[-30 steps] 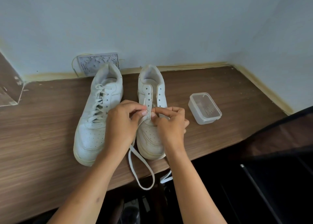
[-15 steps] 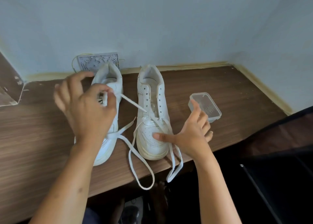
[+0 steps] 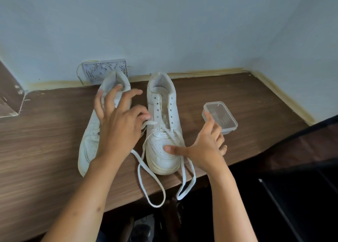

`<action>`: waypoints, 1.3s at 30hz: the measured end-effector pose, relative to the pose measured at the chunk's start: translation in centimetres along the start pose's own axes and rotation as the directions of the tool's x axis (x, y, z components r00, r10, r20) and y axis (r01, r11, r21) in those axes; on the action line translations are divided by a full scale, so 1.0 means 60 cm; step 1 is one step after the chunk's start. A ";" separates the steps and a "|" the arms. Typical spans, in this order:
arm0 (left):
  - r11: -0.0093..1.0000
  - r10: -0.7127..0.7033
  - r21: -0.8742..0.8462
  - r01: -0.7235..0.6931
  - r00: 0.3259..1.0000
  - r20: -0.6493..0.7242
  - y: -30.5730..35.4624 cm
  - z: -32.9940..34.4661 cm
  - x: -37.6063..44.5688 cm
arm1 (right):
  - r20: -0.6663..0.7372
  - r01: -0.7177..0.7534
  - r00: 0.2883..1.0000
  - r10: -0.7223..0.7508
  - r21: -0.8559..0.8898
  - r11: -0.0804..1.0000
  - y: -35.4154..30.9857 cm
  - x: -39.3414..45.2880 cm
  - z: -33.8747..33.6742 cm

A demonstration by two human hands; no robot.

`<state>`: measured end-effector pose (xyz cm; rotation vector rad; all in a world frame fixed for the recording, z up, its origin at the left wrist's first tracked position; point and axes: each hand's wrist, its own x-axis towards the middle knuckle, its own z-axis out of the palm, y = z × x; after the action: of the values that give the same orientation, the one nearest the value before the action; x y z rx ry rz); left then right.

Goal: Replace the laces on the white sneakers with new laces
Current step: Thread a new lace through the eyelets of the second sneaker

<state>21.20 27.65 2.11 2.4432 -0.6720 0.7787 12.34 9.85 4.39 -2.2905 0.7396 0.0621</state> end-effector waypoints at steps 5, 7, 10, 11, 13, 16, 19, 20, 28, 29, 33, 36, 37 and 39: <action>0.998 -0.009 -0.054 0.010 1.000 0.019 -0.015 -0.008 0.004 | 0.000 0.000 1.000 0.000 0.001 1.000 -0.001 0.002 0.001; 0.998 0.048 -0.042 -0.045 0.996 0.075 -0.007 -0.003 0.004 | 0.002 0.007 1.000 -0.007 0.003 1.000 -0.002 0.003 0.001; 0.999 0.039 0.015 -0.040 0.997 0.066 0.003 0.006 0.000 | 0.009 0.008 1.000 -0.008 0.001 1.000 -0.002 0.002 0.001; 0.999 0.000 0.051 -0.002 1.000 0.030 0.005 0.006 -0.001 | 0.011 0.008 1.000 -0.008 0.001 1.000 -0.001 0.002 0.001; 0.984 -0.120 0.120 0.130 0.989 -0.090 0.003 0.003 0.000 | 0.017 0.008 1.000 -0.008 0.001 1.000 0.000 0.002 0.002; 0.927 -0.306 0.146 0.345 0.922 -0.237 -0.016 -0.004 0.001 | 0.019 0.012 1.000 -0.012 0.005 1.000 0.001 0.001 0.003; 0.910 -0.359 0.129 0.394 0.904 -0.233 -0.028 -0.007 0.001 | 0.014 0.021 1.000 -0.021 0.010 1.000 0.002 0.001 0.002; 0.929 -0.323 0.113 0.351 0.923 -0.211 -0.025 -0.005 0.001 | 0.015 0.019 1.000 -0.019 0.008 1.000 0.001 0.001 0.002; 0.998 0.051 0.023 -0.052 0.998 0.036 0.013 0.003 0.003 | 0.025 0.023 0.999 -0.024 0.014 1.000 0.002 0.002 0.003; 0.998 0.040 0.052 -0.042 0.999 0.029 0.015 0.004 0.002 | 0.026 0.021 0.999 -0.021 0.013 1.000 0.002 0.002 0.002; 0.960 -0.206 0.158 0.232 0.965 -0.161 -0.009 0.000 0.007 | 0.037 0.013 0.999 -0.013 0.007 1.000 0.002 0.002 0.003; 0.905 -0.364 0.138 0.402 0.901 -0.237 -0.043 -0.017 0.009 | 0.034 0.008 0.999 -0.008 0.006 1.000 0.001 0.002 0.003; 0.916 -0.353 0.116 0.385 0.908 -0.223 -0.048 -0.019 0.009 | 0.034 0.004 0.999 -0.004 0.004 1.000 0.001 0.003 0.002; 0.967 -0.230 0.070 0.246 0.956 -0.182 -0.045 -0.020 0.009 | 0.037 -0.002 0.999 0.002 -0.002 1.000 0.000 0.004 0.001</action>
<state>22.71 30.23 2.53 2.4429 -0.2741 0.9266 12.55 9.80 4.28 -2.2842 0.7228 0.1056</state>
